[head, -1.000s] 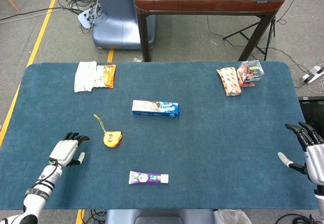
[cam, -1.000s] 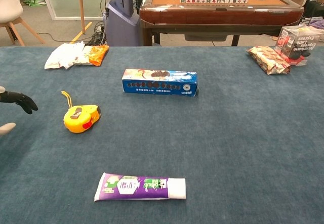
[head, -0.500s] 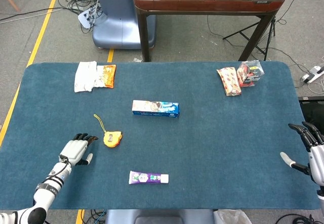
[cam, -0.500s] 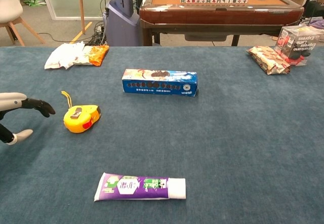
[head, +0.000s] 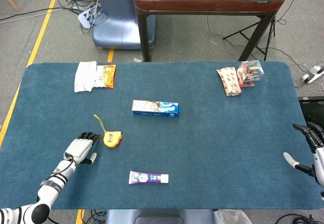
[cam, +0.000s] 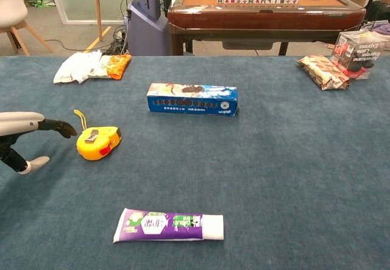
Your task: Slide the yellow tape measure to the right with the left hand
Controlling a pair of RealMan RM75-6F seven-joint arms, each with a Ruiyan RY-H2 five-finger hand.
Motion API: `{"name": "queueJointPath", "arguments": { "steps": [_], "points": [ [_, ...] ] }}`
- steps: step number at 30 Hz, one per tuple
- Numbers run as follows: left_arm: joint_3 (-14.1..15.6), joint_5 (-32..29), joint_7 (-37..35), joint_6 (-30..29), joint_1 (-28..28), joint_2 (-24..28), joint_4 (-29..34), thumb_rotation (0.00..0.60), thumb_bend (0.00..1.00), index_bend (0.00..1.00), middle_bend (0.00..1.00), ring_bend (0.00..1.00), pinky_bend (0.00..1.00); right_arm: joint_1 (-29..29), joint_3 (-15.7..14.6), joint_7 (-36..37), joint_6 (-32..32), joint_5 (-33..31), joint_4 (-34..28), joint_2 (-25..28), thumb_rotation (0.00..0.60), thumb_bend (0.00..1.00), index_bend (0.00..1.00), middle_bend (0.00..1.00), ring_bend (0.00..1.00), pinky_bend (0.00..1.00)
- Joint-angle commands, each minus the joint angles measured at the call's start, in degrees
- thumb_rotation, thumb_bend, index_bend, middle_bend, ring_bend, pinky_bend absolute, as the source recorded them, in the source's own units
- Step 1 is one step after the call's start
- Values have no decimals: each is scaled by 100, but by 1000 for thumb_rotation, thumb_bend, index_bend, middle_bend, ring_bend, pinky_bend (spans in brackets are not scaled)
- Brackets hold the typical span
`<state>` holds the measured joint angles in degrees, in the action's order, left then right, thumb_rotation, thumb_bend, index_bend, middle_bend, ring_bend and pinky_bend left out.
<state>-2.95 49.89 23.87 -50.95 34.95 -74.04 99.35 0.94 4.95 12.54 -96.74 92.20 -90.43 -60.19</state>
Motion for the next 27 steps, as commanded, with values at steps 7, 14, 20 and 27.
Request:
{"name": "queueJointPath", "arguments": {
  "steps": [7,14,20,27],
  "points": [
    [37,34,-87,63,127,-66,-4,600,478,119,113,13,0,-103,-30,9,-164,84,-89,92,600,159,219,268,149,380],
    [97,4,3,50,233,-152,20,600,478,119,113,13,0,-165,-57,26,-239,136,-150,168,600,160,219,268,149,380],
    [123,39,60,-74,274,-246,99,600,478,119,114,13,0,-193,-48,74,-281,143,-167,198,600,160,219,268,149,380],
    [186,82,74,-21,351,-166,307,600,478,120,113,13,0,-220,-47,99,-341,185,-167,204,600,160,219,268,149,380]
  ]
}}
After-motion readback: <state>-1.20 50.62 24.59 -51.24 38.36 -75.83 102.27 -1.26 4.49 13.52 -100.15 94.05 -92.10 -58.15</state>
